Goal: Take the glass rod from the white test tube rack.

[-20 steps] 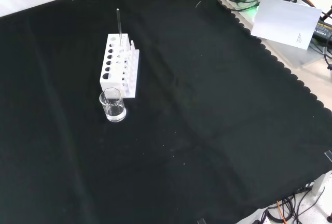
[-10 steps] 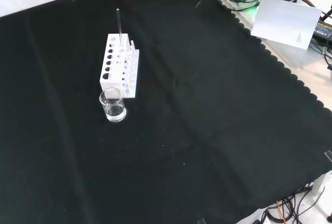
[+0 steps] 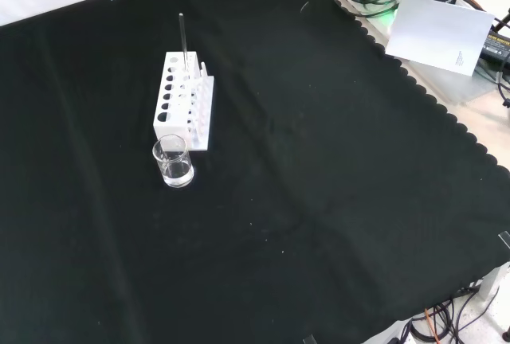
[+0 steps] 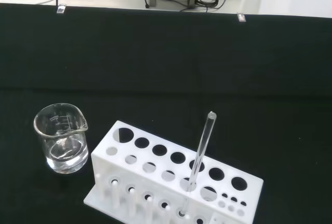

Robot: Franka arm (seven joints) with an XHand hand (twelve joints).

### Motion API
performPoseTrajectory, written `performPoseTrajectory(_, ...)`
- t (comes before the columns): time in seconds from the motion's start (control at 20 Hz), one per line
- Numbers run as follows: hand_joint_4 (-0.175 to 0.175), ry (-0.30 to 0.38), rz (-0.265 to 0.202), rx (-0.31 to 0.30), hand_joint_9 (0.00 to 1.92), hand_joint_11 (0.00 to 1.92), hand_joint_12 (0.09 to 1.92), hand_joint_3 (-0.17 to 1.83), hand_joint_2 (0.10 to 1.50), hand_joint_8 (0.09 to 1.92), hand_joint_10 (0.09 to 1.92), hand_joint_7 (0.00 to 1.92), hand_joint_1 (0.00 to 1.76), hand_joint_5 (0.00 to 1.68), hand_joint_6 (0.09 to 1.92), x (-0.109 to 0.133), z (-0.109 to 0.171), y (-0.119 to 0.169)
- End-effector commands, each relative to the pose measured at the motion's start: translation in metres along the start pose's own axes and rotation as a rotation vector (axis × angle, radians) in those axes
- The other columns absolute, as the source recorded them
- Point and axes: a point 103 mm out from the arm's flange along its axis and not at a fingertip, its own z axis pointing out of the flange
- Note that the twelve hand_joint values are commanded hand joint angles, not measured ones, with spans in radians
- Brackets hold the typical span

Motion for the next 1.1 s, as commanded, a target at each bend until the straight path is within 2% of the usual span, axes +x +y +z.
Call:
performPoseTrajectory(0.05,-0.170,0.011,-0.005,0.017,0.67,0.52,1.40,0.56,0.91,0.99,0.92,0.39,0.63,0.20,0.09,-0.004,0.013,0.016)
performPoseTrajectory(0.5,-0.175,0.022,0.017,0.065,0.73,0.54,1.40,0.56,0.92,1.00,0.91,0.47,0.63,0.23,0.09,-0.025,0.044,0.039)
performPoseTrajectory(1.1,-0.175,0.012,0.034,0.094,0.78,0.55,1.39,0.56,0.93,1.01,0.91,0.52,0.63,0.26,0.09,-0.033,0.071,0.027)
